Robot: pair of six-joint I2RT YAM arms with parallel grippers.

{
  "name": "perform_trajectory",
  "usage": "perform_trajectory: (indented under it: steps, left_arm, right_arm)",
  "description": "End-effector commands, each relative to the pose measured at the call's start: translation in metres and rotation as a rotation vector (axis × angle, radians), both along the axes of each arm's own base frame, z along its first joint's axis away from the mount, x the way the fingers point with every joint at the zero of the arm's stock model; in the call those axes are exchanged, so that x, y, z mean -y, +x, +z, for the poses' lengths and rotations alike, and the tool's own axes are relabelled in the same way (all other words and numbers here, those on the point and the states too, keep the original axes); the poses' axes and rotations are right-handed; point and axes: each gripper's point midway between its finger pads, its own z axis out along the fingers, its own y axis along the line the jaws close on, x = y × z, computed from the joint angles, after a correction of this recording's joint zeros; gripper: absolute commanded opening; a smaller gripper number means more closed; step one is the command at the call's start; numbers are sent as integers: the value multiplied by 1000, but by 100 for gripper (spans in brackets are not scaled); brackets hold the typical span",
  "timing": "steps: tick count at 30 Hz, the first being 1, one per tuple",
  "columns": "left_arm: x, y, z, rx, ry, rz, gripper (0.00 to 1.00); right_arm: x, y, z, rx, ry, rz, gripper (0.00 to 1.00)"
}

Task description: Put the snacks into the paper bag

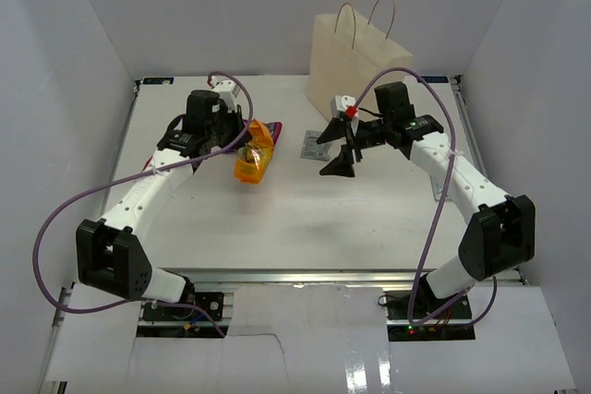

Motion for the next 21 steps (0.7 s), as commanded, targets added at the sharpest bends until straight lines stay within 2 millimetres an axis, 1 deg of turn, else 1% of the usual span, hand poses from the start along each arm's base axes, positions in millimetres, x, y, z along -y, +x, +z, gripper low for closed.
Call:
perform_trajectory:
  steps: [1, 2, 3, 4, 5, 6, 7, 8, 9, 10, 11, 12, 15, 16, 21]
  left_arm:
    - [42, -6, 79, 163, -231, -180, 0]
    - [45, -6, 81, 164, -254, -187, 0]
    - [49, -5, 87, 181, -282, -196, 0]
    - [53, -8, 86, 160, -324, -203, 0]
    - [55, -8, 87, 159, -342, -206, 0]
    - [58, -7, 92, 170, -364, -212, 0]
    - [61, -9, 91, 153, -391, -215, 0]
    - [62, -9, 92, 151, -406, -217, 0]
    - [64, -9, 97, 167, -424, -223, 0]
    - [66, -9, 97, 160, -442, -222, 0]
    - [67, -10, 97, 155, -450, -226, 0]
    - [68, -9, 97, 157, -456, -229, 0]
    - [70, -9, 95, 151, -470, -234, 0]
    - [70, -10, 95, 148, -477, -235, 0]
    - [72, -11, 94, 143, -492, -242, 0]
  right_arm:
    - [-35, 26, 41, 190, 75, -19, 93]
    - [-39, 37, 41, 134, 63, -106, 92]
    - [-45, 48, 45, 122, 70, -175, 92]
    - [-57, 56, 61, 145, 110, -228, 91]
    - [-59, 73, 60, 67, 101, -367, 91]
    - [-67, 77, 66, 48, 117, -416, 91]
    - [-71, 86, 72, 12, 127, -474, 91]
    - [-71, 96, 72, -26, 125, -556, 90]
    - [-78, 94, 75, -103, 141, -581, 90]
    - [-80, 92, 70, -159, 126, -600, 90]
    - [-82, 93, 70, -192, 124, -625, 90]
    - [-86, 89, 70, -239, 129, -629, 89]
    - [-90, 85, 72, -282, 143, -653, 86]
    - [-88, 90, 71, -277, 143, -689, 84]
    - [-86, 100, 65, -259, 134, -753, 76]
